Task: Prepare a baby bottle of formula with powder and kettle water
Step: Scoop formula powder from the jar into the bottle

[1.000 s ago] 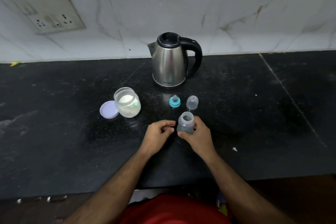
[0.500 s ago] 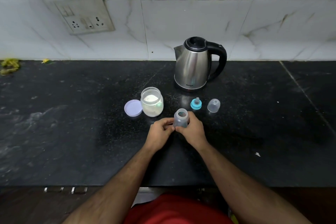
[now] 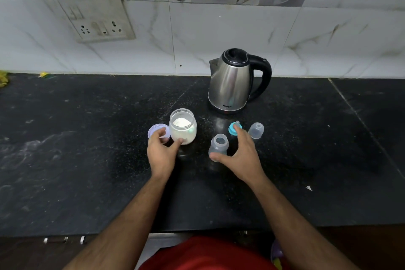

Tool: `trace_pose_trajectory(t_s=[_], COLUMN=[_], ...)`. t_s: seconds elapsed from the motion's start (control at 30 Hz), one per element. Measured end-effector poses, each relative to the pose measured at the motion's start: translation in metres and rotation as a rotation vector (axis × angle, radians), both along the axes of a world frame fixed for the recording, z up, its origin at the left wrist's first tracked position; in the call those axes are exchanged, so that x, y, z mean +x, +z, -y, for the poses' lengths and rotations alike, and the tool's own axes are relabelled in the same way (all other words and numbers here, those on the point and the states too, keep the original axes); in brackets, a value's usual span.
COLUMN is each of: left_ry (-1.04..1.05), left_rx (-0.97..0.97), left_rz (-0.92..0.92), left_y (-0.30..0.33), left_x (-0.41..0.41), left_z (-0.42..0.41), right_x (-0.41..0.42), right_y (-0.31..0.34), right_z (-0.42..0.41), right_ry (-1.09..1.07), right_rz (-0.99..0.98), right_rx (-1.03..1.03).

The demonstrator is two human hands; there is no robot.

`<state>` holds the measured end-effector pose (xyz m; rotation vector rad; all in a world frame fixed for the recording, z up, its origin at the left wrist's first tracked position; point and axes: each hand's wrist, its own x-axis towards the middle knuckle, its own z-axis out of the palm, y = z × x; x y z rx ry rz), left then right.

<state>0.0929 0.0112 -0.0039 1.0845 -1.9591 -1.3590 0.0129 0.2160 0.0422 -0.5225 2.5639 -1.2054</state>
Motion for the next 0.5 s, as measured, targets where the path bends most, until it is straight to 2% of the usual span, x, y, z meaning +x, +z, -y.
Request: trace_pose_trajectory(t_s=[0.13,0.2,0.3,0.5], left_ry=[-0.165,-0.199,-0.252,-0.409], left_rx=[-0.069,-0.143,-0.147,-0.118], left_rz=[0.126,0.207,0.276,0.135], left_y=[0.005,0.008,0.009,0.005], left_x=[-0.021,-0.033,-0.045,-0.036], left_z=[0.019,0.025,0.029,0.035], right_x=[-0.002,-0.008,-0.017,-0.037], right_y=[0.033,0.044,0.055,0.069], right_z=[0.009,0.022,0.045,0.092], right_ry=[0.011,0.024,0.089,0.300], right_rz=[-0.156,-0.225,-0.275,-0.260], right_rx=[-0.088,-0.121,-0.167,0.035])
